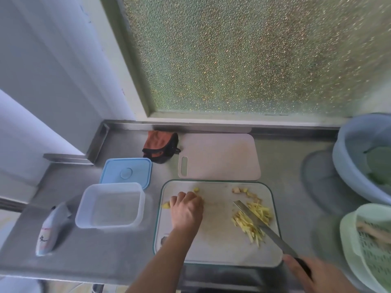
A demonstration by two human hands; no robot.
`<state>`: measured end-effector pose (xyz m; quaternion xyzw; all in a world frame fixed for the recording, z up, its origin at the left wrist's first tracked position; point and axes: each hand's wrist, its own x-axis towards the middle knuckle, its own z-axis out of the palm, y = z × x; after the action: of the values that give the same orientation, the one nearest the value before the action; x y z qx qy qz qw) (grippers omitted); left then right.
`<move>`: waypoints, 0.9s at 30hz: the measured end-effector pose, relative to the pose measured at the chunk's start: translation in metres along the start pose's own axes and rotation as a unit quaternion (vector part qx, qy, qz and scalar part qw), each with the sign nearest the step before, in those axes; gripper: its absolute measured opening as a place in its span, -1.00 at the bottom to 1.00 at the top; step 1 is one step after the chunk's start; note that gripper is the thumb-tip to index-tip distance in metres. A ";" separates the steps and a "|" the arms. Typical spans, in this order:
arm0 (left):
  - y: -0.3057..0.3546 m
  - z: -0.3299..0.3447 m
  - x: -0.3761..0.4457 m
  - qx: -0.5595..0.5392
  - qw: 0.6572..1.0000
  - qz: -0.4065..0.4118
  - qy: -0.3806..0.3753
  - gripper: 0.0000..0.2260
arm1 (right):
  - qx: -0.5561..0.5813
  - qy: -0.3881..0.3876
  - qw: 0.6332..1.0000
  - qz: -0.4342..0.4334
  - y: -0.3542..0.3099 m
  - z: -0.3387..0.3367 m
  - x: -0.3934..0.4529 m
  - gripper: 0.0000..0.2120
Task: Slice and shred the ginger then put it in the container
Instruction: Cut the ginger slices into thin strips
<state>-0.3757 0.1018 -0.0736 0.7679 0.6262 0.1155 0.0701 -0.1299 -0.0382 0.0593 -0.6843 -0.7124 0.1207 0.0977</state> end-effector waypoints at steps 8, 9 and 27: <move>0.011 0.001 -0.022 0.006 0.992 0.129 0.004 -0.76 | -0.060 0.052 0.996 -0.033 0.023 0.007 0.004 -0.31; 0.015 0.003 -0.031 0.004 0.989 0.148 -0.011 -0.75 | -0.062 0.029 0.997 -0.022 0.023 0.007 0.004 -0.27; -0.004 -0.012 -0.037 -0.121 0.990 0.050 0.062 -0.93 | 0.083 -0.152 0.967 0.187 0.025 0.007 -0.005 -0.13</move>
<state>-0.3894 0.0660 -0.0665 0.7754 0.5717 0.2409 0.1175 -0.1085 -0.0430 0.0448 -0.7685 -0.5656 0.2984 0.0200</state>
